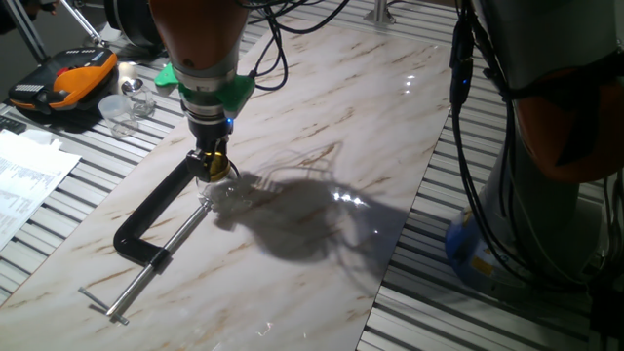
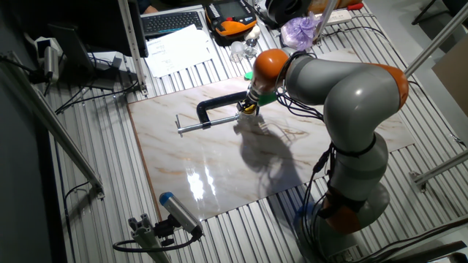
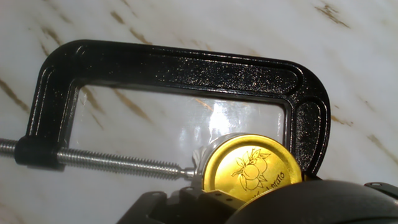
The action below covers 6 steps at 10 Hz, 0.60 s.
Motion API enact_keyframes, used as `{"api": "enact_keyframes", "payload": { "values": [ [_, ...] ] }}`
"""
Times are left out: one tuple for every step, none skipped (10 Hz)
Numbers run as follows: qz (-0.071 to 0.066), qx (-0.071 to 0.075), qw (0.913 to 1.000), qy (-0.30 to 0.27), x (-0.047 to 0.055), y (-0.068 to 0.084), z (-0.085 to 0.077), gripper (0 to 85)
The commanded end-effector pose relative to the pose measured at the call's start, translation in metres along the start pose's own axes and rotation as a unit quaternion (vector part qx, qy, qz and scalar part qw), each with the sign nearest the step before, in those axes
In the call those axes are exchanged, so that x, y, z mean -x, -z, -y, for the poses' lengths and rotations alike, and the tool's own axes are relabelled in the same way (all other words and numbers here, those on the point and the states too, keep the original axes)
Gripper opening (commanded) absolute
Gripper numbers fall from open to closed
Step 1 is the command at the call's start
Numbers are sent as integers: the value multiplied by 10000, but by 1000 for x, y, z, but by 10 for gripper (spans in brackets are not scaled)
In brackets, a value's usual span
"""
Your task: Screw the lid onto the jar
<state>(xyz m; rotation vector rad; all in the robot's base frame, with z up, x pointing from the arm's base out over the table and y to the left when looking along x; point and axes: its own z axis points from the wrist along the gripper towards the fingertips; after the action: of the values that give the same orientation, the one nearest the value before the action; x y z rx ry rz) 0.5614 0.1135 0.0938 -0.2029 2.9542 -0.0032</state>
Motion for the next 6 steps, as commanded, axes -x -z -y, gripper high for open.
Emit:
{"api": "enact_keyframes", "payload": {
  "values": [
    [-19,-12,10000,1,0,0,0,0],
    [-36,-20,10000,1,0,0,0,0],
    [-43,-23,10000,-13,1,-1,0,0],
    [-43,-23,10000,-13,1,-1,0,0],
    [-43,-23,10000,-13,0,-1,0,0],
    [-43,-23,10000,-13,0,-2,-1,0]
  ]
}}
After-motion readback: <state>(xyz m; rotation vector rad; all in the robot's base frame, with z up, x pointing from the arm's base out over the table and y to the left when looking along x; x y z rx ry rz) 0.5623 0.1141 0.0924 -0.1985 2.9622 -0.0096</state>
